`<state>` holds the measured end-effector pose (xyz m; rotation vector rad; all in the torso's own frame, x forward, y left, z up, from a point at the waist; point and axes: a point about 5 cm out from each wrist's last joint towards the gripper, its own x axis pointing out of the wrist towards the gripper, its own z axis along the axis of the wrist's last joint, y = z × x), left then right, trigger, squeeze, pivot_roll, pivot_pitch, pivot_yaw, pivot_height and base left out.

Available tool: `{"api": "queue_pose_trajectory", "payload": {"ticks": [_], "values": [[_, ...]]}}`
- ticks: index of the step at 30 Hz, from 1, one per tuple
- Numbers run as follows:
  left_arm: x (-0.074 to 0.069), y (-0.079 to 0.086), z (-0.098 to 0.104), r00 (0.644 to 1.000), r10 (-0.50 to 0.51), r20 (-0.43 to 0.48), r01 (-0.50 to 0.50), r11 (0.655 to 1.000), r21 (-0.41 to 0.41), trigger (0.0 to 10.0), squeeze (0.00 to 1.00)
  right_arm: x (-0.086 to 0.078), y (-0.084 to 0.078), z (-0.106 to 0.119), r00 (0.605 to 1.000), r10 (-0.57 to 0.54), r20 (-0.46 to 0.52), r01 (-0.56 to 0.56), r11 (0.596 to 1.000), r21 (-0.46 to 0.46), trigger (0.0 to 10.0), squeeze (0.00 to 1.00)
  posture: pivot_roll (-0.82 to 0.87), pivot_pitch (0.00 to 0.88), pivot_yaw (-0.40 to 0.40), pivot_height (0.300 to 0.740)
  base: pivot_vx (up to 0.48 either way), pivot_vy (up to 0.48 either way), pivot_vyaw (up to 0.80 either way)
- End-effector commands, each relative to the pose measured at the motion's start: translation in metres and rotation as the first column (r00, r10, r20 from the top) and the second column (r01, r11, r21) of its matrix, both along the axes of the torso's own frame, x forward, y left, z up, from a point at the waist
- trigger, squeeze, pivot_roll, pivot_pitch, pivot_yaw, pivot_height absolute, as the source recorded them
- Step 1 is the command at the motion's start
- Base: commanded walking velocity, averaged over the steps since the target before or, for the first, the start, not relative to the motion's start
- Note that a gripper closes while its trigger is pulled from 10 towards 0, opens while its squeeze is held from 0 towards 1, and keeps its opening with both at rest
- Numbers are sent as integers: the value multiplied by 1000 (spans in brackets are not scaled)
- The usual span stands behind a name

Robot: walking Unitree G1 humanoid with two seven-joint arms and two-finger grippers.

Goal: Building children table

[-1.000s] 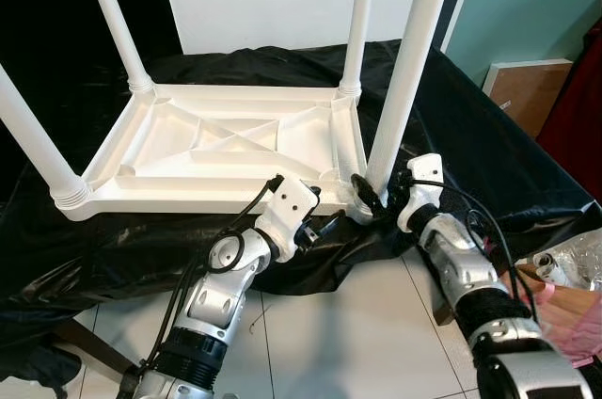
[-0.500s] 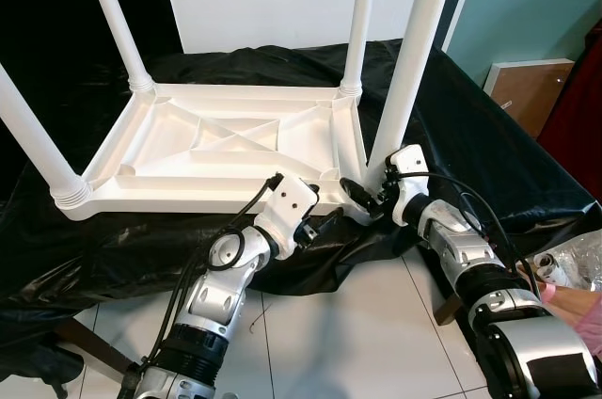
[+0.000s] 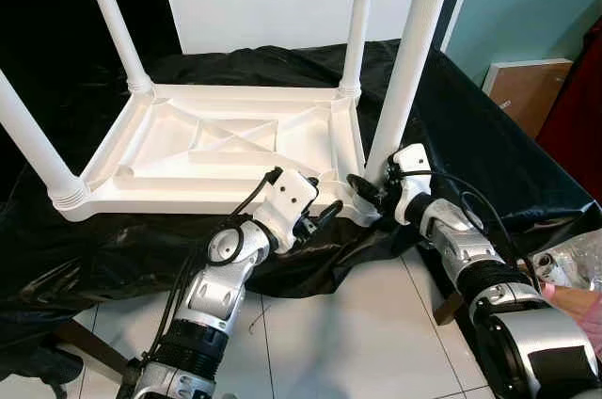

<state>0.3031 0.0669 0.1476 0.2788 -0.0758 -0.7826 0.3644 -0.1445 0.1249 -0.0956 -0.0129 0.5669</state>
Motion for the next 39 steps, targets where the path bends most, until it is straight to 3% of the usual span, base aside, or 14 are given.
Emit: {"api": "queue_pose_trajectory", "payload": {"ticks": [1, 8, 10, 12, 14, 16, 17, 19, 24, 32, 33, 34, 35, 39], "values": [[1, 3, -3, 994, 107, 8, -107, 994, -12, 10000, 0, -6, -3, -20, 994, -81, -76, 81, 997, -14, 10000, 0, -11, 0, -36, 740, 0, 0, 0], [0, 2, -4, 995, 104, 2, -104, 994, -18, 10000, 0, -7, 4, -25, 969, -225, -98, 232, 971, 59, 10000, 0, -17, 0, -31, 740, 0, 0, 0], [0, 2, -4, 995, 104, 2, -104, 994, -18, 10000, 0, -7, 4, -25, 969, -225, -98, 232, 971, 59, 10000, 0, -17, 0, -31, 740, 0, 0, 0], [-2, 1, -5, 995, 100, -2, -100, 995, -20, 10000, 0, -9, 9, -25, 946, -309, -101, 319, 943, 96, 10000, 0, -22, 0, -30, 740, 0, 0, 0], [-2, 1, -5, 995, 100, -2, -100, 995, -20, 10000, 0, -9, 9, -25, 946, -309, -101, 319, 943, 96, 10000, 0, -22, 0, -30, 740, 0, 0, 0], [-3, 1, -7, 995, 96, -10, -96, 995, -17, 10000, 0, -11, 17, -26, 901, -414, -127, 430, 890, 152, 10000, 0, -22, 0, -31, 740, 0, 0, 0], [-3, 1, -7, 995, 96, -10, -96, 995, -17, 10000, 0, -11, 17, -26, 901, -414, -127, 430, 890, 152, 10000, 0, -22, 0, -31, 740, 0, 0, 0], [-4, 1, -8, 995, 97, -16, -97, 995, -17, 10000, 0, -14, 28, -27, 851, -502, -154, 524, 832, 184, 10000, 0, -21, 0, -34, 740, 0, 0, 0], [-5, 1, -8, 995, 99, -14, -99, 995, -18, 10000, 0, -16, 35, -26, 863, -482, -153, 505, 841, 194, 10000, 0, -15, 0, -40, 740, 0, 0, 0], [-4, 2, -8, 994, 107, -8, -107, 994, -18, 10000, 0, -17, 34, -23, 854, -499, -145, 519, 832, 194, 10000, 0, -13, 0, -43, 740, 0, 0, 0], [-4, 3, -7, 994, 108, -5, -108, 994, -17, 10000, 0, -17, 34, -21, 857, -497, -136, 515, 835, 195, 10000, 137, -13, 0, -44, 740, 0, 0, 0], [-4, 3, -7, 994, 109, -3, -109, 994, -18, 10000, 0, -17, 33, -20, 856, -501, -127, 517, 834, 194, 10000, 855, -16, 0, -42, 740, 0, 0, 0], [-3, 3, -6, 994, 110, -2, -110, 994, -19, 10000, 0, -17, 33, -19, 857, -502, -116, 515, 836, 191, 10000, 1000, -16, 0, -42, 740, 0, 0, 0], [-3, 3, -6, 994, 110, -1, -110, 994, -20, 10000, 0, -18, 31, -16, 865, -494, -91, 502, 842, 197, 10000, 1000, -16, 0, -42, 740, 0, 0, 0]]}}
